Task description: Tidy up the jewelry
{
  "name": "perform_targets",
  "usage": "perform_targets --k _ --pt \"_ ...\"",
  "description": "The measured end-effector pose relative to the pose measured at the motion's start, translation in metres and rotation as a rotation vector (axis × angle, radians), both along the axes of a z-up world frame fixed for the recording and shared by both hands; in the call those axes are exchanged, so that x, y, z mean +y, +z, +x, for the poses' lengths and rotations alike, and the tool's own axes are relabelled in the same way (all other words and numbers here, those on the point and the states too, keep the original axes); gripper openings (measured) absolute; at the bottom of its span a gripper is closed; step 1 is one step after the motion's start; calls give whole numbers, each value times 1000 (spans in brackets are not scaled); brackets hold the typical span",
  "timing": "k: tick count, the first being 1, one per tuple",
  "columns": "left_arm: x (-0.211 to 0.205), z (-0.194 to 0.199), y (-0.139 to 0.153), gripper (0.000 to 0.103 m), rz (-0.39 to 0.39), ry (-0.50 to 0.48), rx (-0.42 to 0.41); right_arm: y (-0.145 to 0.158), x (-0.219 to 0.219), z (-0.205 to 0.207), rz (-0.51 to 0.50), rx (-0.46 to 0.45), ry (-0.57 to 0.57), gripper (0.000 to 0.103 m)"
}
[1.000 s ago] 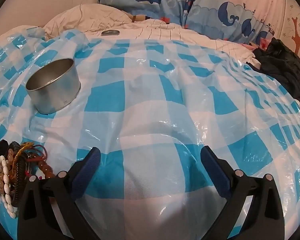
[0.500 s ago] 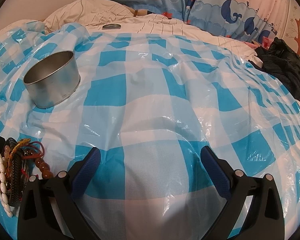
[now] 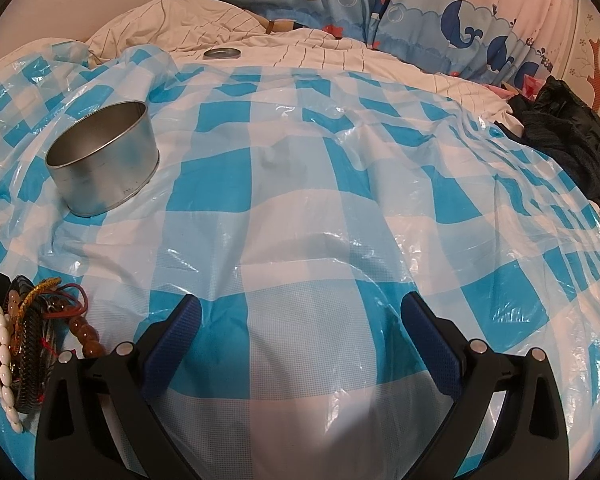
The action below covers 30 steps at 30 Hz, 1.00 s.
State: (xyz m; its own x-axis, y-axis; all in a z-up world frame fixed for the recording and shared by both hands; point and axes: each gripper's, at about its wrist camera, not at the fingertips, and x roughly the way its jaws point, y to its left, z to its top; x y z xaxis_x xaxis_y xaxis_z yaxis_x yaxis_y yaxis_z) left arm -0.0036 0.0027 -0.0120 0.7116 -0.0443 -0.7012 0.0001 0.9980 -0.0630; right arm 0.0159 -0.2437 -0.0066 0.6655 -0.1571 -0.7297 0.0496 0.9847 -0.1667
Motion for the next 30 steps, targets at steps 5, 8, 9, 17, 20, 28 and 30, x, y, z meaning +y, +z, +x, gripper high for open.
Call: perform_targets --k 5,8,9,17,20,28,30 --pt "1 1 -1 96 6 2 1 0 0 0 -1 -1 0 96" --pt "3 3 -1 96 12 6 4 0 0 0 -2 0 0 96" --pt "2 3 0 96 13 7 5 0 0 0 -2 0 -1 96" --pt "0 2 -1 96 21 8 5 -1 -1 -1 -14 -2 -5 96" --pt "1 3 -1 96 23 9 6 -1 -2 -1 -16 -2 -5 96" --pt "0 3 -1 96 24 9 6 -1 -1 -1 -15 -2 -5 96" --pt "0 3 -1 96 24 8 6 -1 -1 -1 -15 -2 -5 96"
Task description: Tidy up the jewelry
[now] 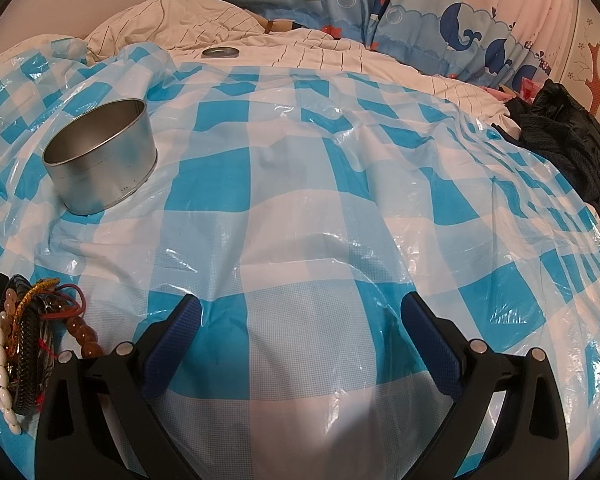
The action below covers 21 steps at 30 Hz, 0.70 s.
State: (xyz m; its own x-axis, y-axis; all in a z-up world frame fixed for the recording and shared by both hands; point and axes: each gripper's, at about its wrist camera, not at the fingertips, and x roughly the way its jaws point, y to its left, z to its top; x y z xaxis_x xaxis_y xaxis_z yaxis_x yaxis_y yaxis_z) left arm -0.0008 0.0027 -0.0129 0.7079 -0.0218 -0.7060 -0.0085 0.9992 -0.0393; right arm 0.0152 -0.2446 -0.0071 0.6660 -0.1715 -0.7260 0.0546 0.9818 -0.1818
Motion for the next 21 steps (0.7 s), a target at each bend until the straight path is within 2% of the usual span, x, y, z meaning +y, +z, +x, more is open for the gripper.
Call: perform_targets --k 21 --pt "-1 -1 -1 96 1 0 0 2 3 -2 -24 -17 -6 96"
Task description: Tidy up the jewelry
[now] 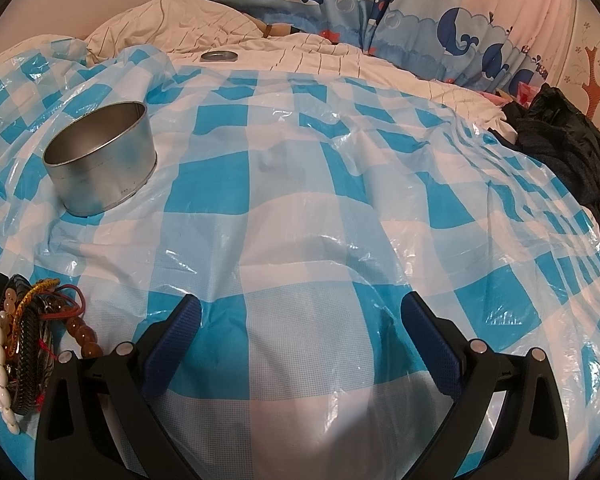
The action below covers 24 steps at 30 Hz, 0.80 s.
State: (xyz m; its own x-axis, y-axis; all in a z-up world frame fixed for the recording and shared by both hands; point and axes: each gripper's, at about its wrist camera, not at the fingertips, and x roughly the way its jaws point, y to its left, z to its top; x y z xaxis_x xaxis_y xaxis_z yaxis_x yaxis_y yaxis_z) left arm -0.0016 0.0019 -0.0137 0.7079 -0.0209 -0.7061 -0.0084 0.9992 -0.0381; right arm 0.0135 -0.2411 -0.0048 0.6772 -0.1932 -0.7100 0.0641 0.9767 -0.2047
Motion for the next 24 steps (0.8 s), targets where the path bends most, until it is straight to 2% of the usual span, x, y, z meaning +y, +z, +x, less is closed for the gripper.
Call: perform_targets --k 24 --pt "0 0 0 96 0 0 1 -1 -4 4 30 15 -26 96"
